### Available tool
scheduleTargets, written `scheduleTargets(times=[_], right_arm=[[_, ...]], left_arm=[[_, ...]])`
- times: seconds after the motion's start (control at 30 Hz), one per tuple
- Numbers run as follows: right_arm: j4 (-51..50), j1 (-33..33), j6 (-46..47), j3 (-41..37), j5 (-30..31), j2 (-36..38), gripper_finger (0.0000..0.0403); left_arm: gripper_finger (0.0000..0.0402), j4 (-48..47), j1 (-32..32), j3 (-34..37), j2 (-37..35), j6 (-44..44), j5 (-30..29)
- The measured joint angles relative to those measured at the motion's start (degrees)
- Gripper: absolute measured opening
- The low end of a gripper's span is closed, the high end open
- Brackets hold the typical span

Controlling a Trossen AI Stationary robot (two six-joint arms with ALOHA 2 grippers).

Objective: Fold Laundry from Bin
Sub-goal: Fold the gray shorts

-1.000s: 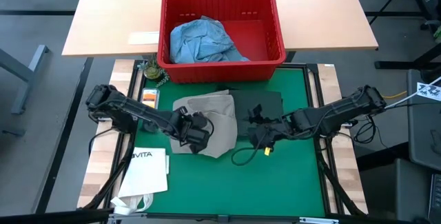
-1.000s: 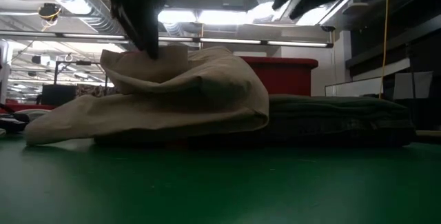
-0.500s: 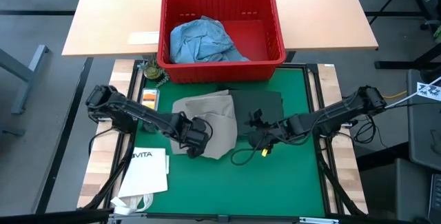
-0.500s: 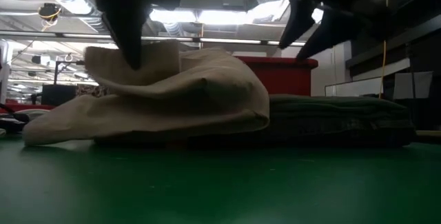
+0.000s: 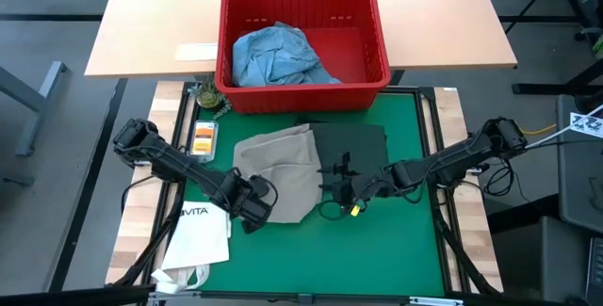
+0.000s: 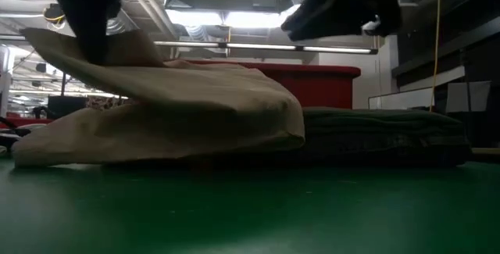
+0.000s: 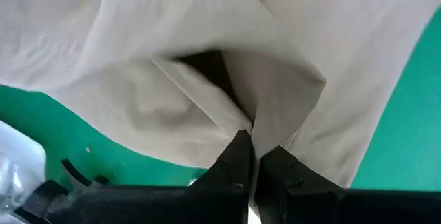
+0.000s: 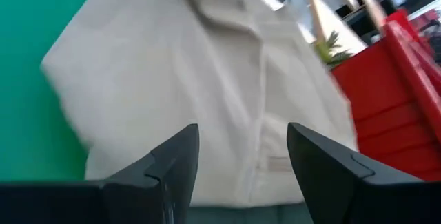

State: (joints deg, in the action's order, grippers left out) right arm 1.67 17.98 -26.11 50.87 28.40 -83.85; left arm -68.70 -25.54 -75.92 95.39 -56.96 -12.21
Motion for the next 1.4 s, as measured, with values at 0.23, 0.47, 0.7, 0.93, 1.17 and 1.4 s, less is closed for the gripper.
scheduleTargets(times=[0.23, 0.47, 0.7, 0.93, 1.17, 1.4], right_arm=[[8.54, 0.0, -0.28, 0.0, 0.55, -5.62, 0.0221], [12.48, -0.9, -0.44, 0.01, 0.97, -13.96, 0.0221], [16.48, -5.69, 0.63, 0.22, -1.88, -20.72, 0.0221], [17.59, -7.15, 2.37, 0.26, -6.06, -22.61, 0.0221], [18.06, -7.13, 2.32, 0.24, -6.25, -22.67, 0.0221], [18.03, -7.13, 2.32, 0.24, -6.43, -22.67, 0.0221]], left_arm=[[0.0002, -0.84, -2.51, 0.0, 0.02, -1.51, 0.81], [0.0002, -1.14, -3.58, 0.0, 0.02, -1.45, -0.34], [0.0041, -3.67, -3.73, 0.0, 0.03, -2.7, 0.25], [0.0129, -8.4, -4.48, 0.0, 0.04, -6.25, 3.37], [0.0165, -15.21, -7.11, 0.0, 0.04, -12.11, 2.16], [0.0164, -18.22, -7.74, 0.0, 0.04, -15.41, -9.06]])
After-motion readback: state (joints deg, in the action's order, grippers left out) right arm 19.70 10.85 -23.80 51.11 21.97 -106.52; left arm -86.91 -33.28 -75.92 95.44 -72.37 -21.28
